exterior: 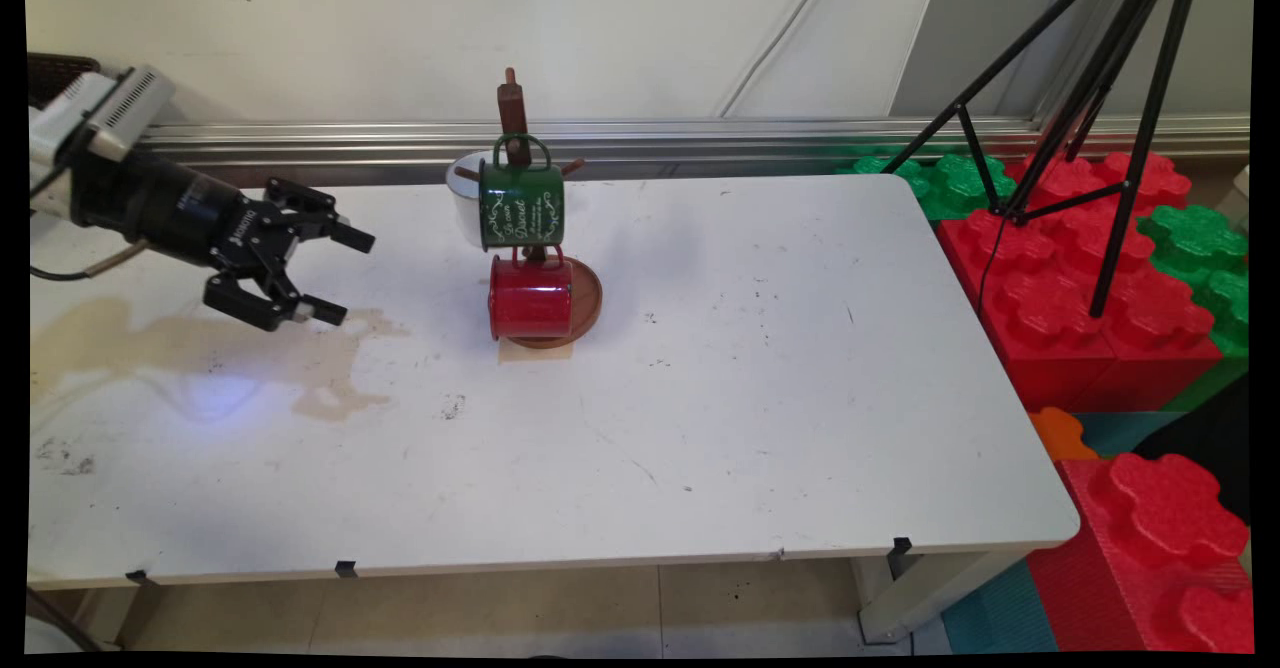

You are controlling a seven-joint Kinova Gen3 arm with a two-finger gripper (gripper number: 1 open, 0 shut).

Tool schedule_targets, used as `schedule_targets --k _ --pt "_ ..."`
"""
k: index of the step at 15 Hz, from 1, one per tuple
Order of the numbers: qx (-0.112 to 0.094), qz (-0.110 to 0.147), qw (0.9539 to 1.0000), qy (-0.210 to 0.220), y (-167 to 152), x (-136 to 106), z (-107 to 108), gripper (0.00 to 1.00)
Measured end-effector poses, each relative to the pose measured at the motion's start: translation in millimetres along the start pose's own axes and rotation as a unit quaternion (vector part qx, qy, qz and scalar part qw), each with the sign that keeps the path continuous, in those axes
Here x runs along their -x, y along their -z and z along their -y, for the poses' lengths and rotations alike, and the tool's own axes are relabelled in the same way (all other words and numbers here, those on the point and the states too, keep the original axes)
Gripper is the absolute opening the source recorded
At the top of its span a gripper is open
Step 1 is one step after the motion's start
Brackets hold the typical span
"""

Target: Pick up the red mug from the rack

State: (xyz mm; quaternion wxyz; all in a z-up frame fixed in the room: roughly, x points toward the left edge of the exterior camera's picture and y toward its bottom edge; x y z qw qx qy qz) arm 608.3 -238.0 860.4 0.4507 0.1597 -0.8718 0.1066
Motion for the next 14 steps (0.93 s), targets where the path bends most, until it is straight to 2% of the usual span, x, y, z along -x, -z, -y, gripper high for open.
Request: schedule_targets --k 14 --pt "-0.012 -0.004 0.9999 0.009 -56 32 5 1.0"
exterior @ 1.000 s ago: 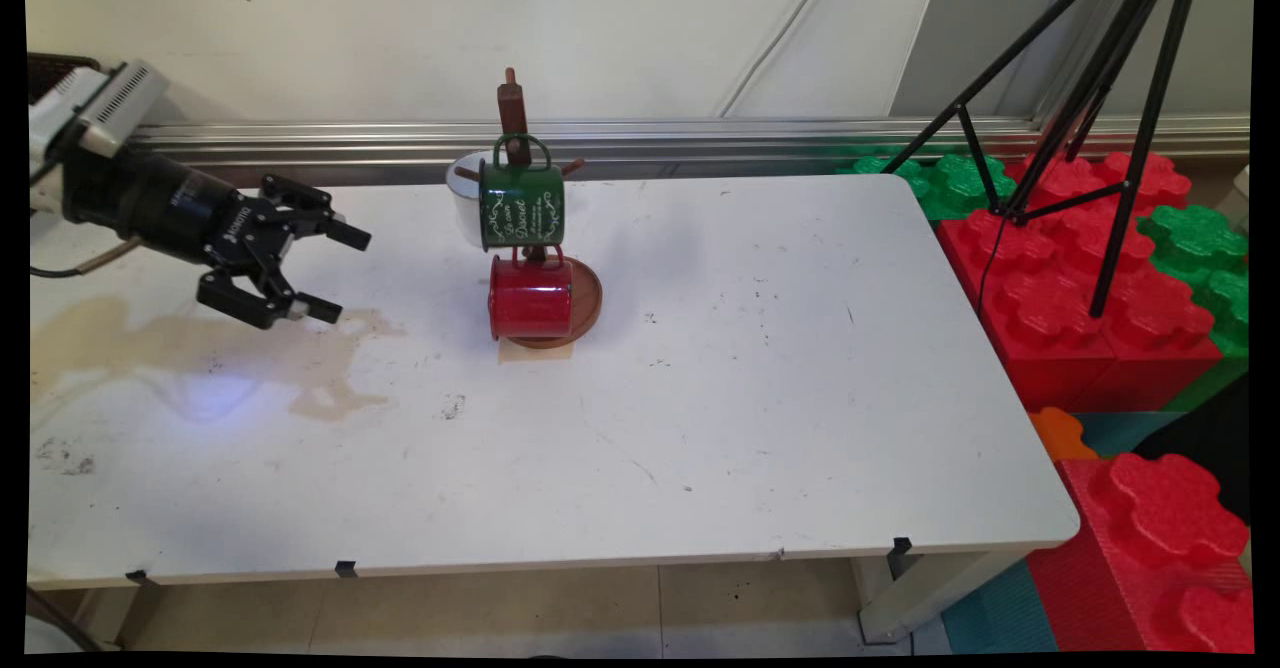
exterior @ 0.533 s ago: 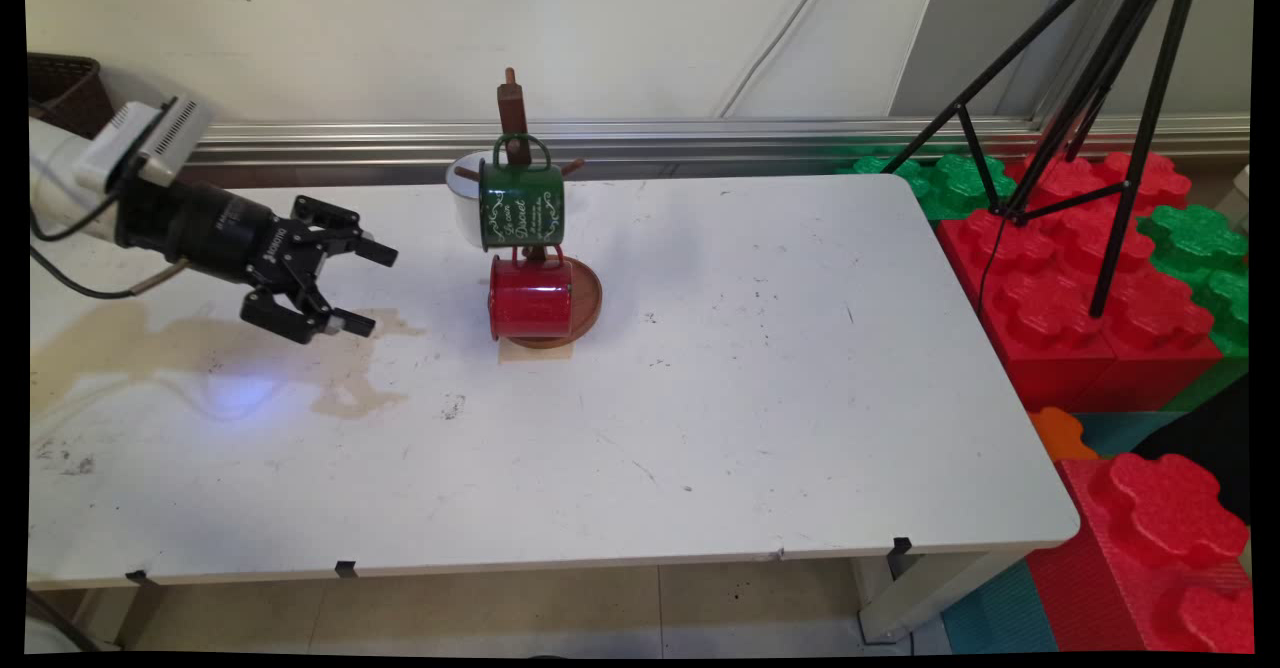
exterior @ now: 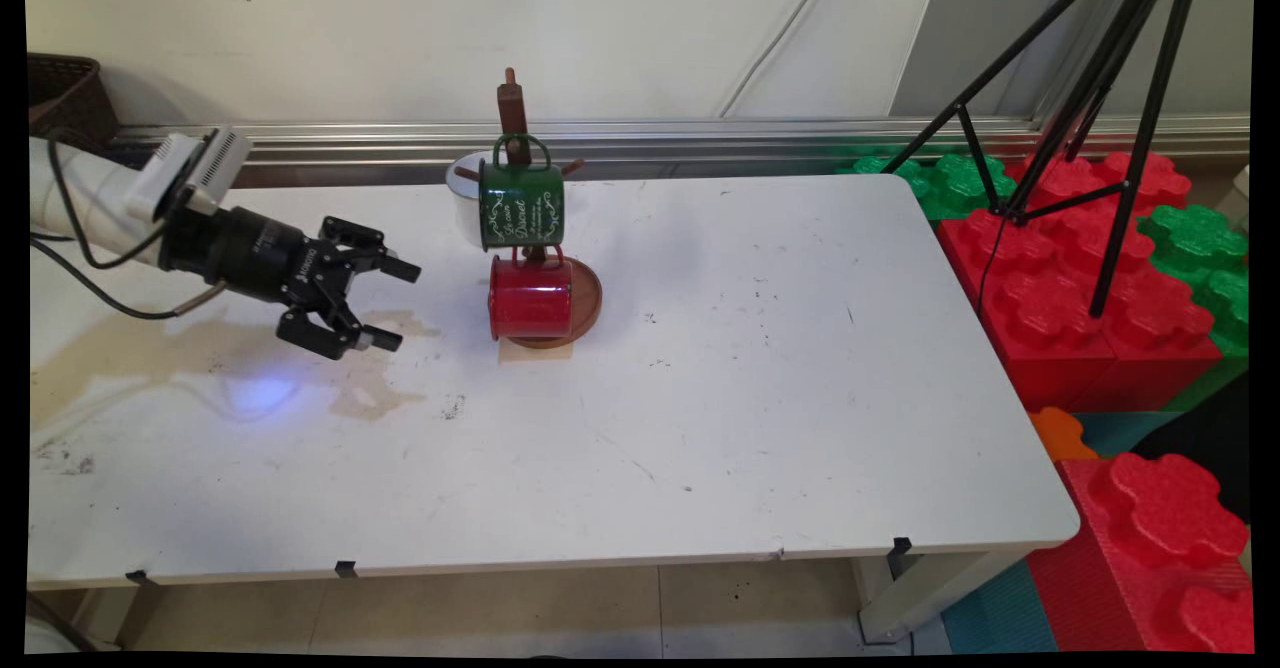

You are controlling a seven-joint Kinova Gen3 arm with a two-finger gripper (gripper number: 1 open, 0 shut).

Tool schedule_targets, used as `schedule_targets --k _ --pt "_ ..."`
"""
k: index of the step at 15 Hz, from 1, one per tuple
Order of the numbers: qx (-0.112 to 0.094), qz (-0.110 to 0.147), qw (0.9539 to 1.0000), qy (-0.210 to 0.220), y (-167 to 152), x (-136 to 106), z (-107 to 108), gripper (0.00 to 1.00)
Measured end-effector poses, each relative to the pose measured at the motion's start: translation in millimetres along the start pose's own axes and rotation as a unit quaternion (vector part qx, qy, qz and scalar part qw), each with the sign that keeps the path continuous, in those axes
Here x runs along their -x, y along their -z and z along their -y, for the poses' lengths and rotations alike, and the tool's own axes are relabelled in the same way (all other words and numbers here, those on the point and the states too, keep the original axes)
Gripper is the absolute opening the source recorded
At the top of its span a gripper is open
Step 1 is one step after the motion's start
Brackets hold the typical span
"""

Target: Pick up the red mug from the rack

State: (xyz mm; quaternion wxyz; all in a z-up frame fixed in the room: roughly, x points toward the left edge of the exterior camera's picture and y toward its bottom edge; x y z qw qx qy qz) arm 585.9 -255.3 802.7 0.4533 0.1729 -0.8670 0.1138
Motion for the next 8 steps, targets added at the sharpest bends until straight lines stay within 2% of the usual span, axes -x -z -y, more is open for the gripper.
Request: schedule_targets --k 8 --pt "-0.005 -0.016 0.9997 0.015 -25 14 1 1.0"
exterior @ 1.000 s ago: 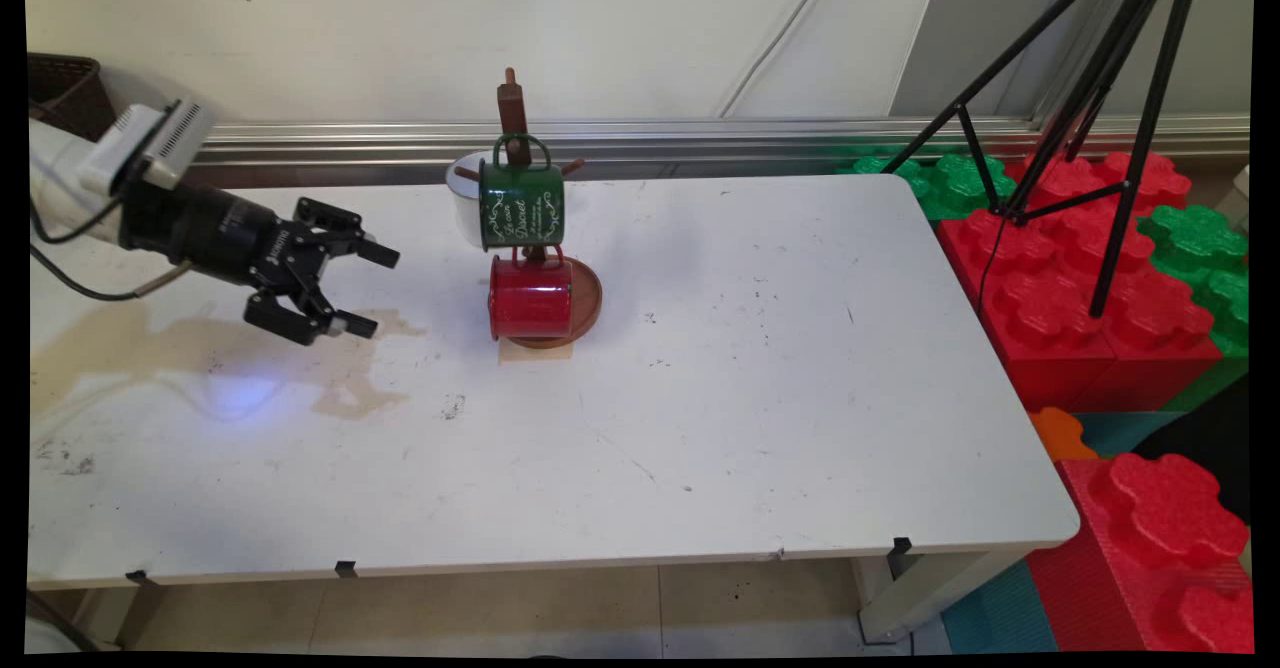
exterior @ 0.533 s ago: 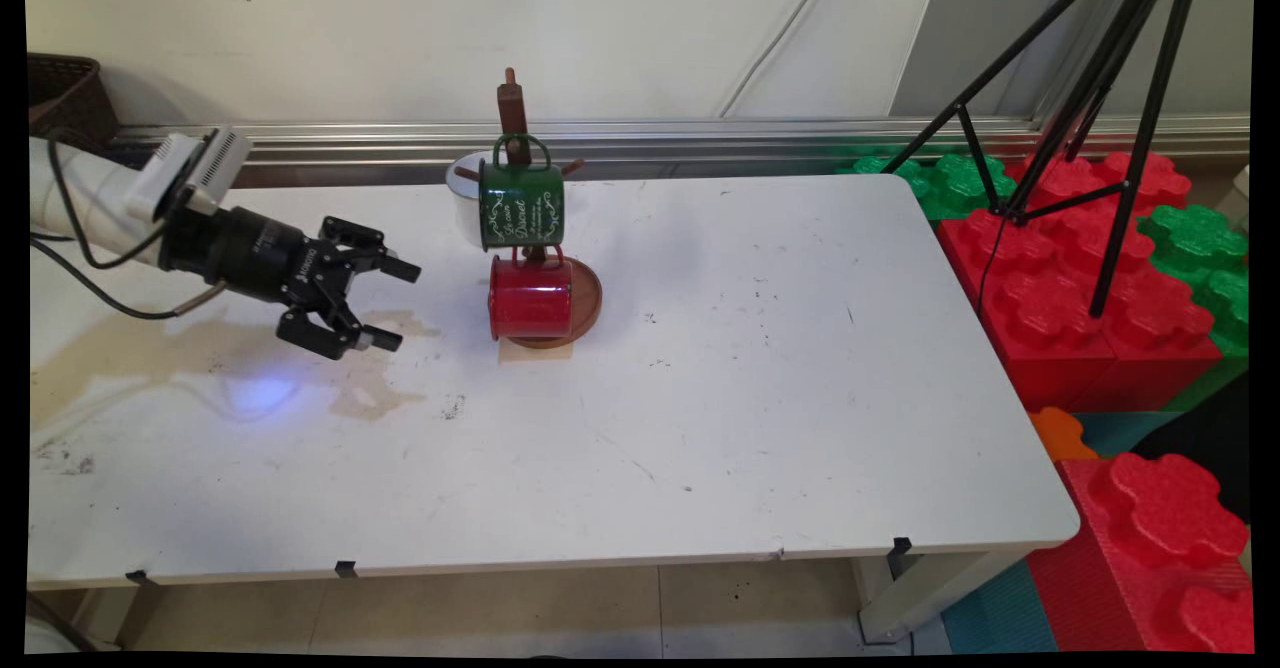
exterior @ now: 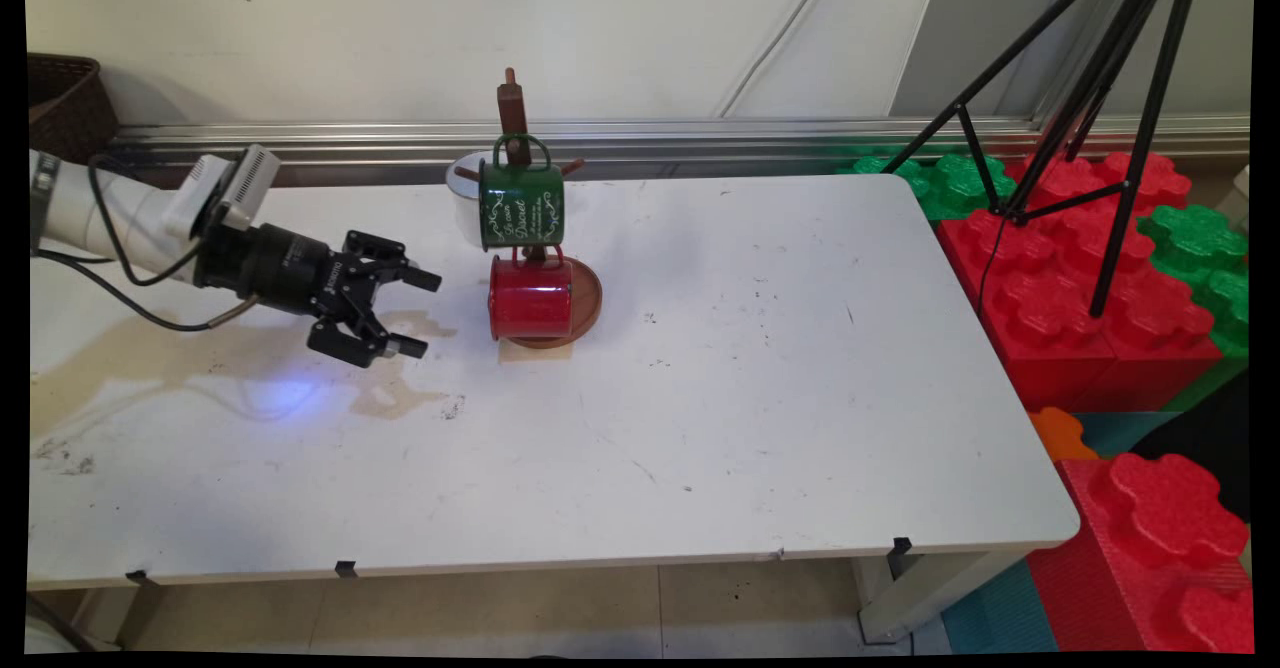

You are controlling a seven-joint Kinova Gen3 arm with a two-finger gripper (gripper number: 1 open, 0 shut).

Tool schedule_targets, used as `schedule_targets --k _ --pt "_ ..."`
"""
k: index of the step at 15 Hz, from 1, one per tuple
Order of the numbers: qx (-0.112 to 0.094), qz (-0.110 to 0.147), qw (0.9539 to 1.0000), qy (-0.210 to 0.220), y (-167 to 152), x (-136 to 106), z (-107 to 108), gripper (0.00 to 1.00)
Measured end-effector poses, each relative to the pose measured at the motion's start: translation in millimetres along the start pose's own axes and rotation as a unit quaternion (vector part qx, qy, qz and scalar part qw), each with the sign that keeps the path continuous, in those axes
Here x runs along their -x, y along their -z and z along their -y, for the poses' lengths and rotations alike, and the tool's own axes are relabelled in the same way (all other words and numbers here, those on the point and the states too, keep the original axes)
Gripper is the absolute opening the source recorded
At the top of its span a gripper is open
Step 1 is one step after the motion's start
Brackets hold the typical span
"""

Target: Pick up the red mug from the rack

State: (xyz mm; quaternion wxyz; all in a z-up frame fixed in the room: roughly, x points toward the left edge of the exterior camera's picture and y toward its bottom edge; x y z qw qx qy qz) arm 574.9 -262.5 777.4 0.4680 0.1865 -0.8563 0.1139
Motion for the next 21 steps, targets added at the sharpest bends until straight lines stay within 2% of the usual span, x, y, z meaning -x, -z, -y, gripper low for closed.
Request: schedule_targets --k 21 --pt "-0.006 -0.044 0.9971 0.062 -69 7 11 1.0"
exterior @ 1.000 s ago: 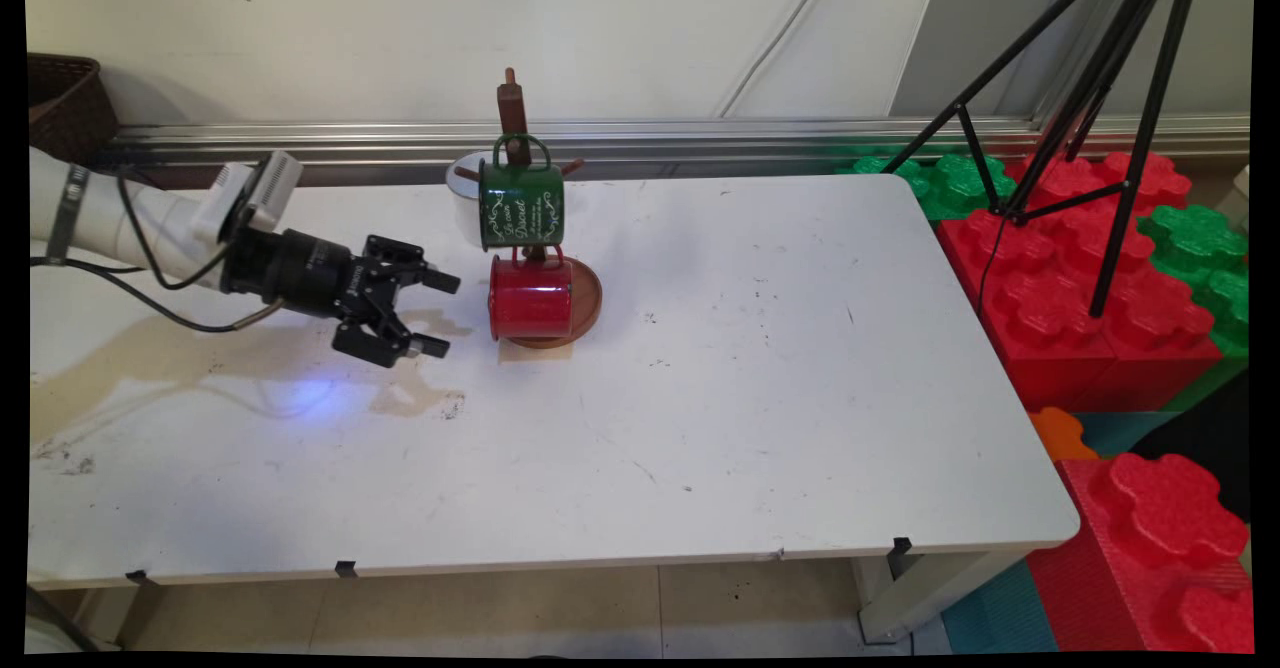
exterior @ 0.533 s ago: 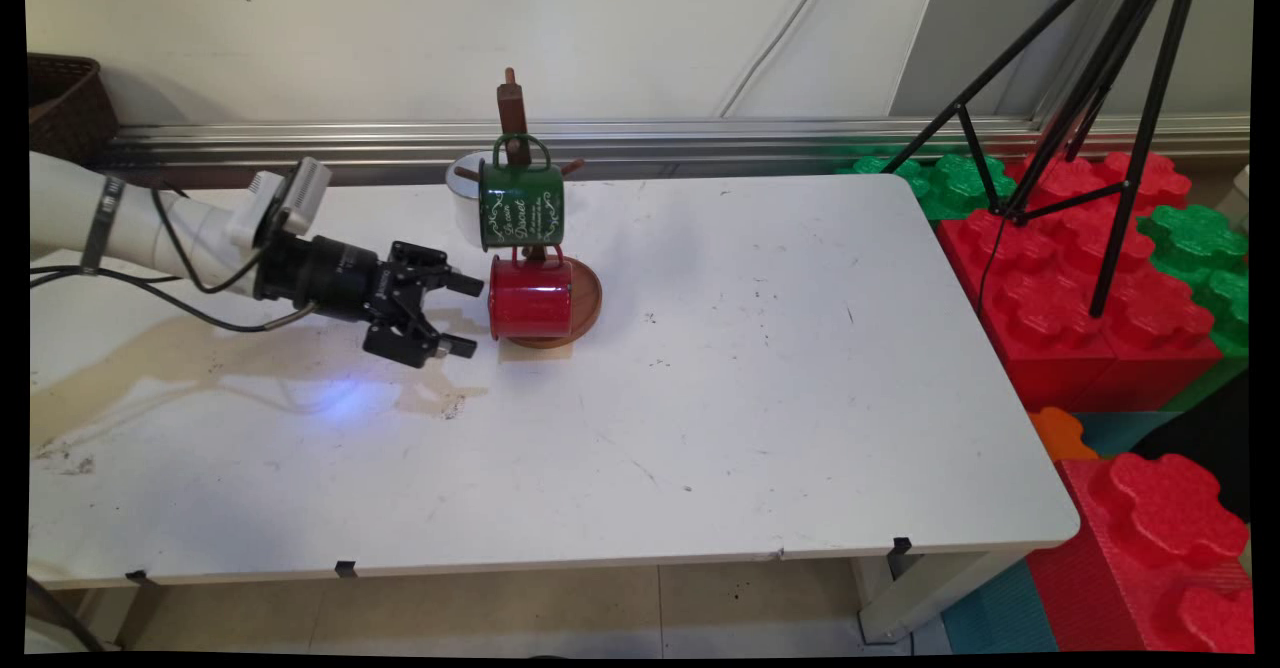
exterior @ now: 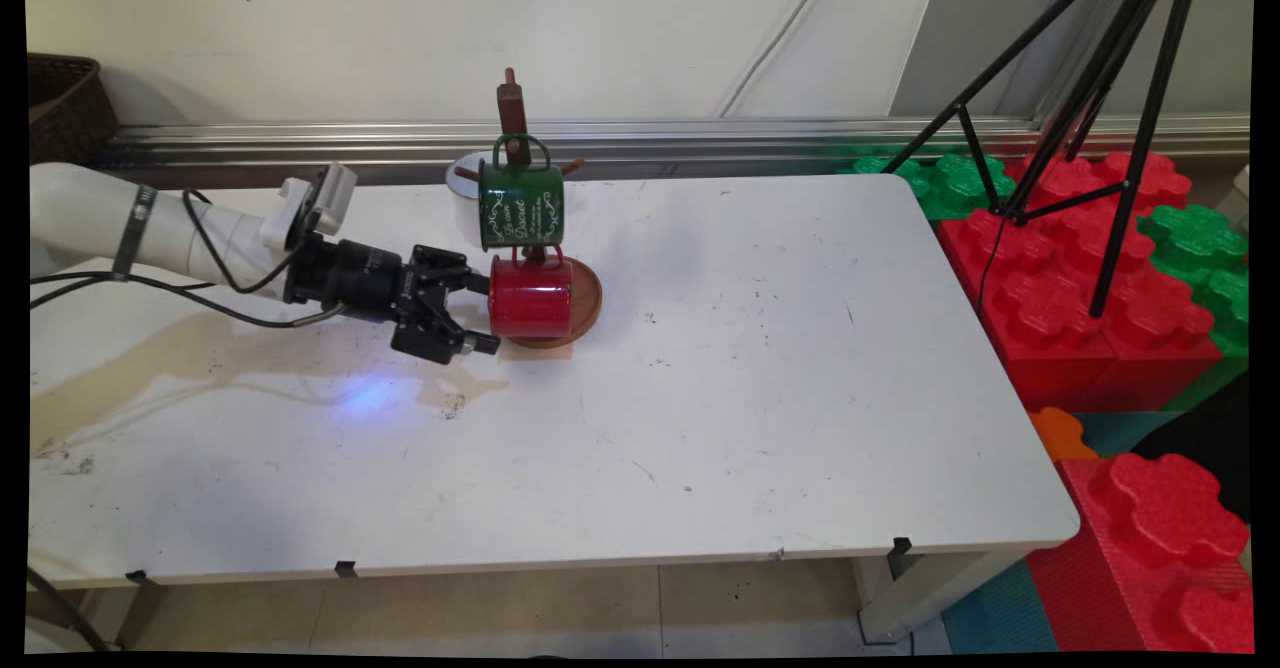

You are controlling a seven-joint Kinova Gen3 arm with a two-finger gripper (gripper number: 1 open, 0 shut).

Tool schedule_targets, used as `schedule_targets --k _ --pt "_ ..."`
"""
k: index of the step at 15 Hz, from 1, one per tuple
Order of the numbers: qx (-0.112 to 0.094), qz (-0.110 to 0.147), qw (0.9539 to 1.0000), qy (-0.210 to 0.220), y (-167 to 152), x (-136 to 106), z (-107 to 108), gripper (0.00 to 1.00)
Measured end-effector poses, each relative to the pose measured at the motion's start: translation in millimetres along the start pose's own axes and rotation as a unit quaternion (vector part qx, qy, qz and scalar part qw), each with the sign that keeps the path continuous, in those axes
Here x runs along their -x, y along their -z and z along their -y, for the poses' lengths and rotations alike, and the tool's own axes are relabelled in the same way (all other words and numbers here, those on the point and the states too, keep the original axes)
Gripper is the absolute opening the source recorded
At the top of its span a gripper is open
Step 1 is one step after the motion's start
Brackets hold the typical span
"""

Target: Pick up the red mug from the rack

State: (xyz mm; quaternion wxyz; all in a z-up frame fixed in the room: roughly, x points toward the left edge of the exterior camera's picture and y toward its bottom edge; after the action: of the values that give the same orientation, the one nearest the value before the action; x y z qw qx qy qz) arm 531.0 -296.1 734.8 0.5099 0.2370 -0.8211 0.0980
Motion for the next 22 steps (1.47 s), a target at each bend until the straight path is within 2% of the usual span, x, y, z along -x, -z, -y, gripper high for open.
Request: schedule_targets --k 10,22 --pt "-0.003 -0.011 0.9997 0.02 -19 4 7 1.0" --pt "-0.006 -0.015 0.9993 0.033 -28 10 10 1.0"
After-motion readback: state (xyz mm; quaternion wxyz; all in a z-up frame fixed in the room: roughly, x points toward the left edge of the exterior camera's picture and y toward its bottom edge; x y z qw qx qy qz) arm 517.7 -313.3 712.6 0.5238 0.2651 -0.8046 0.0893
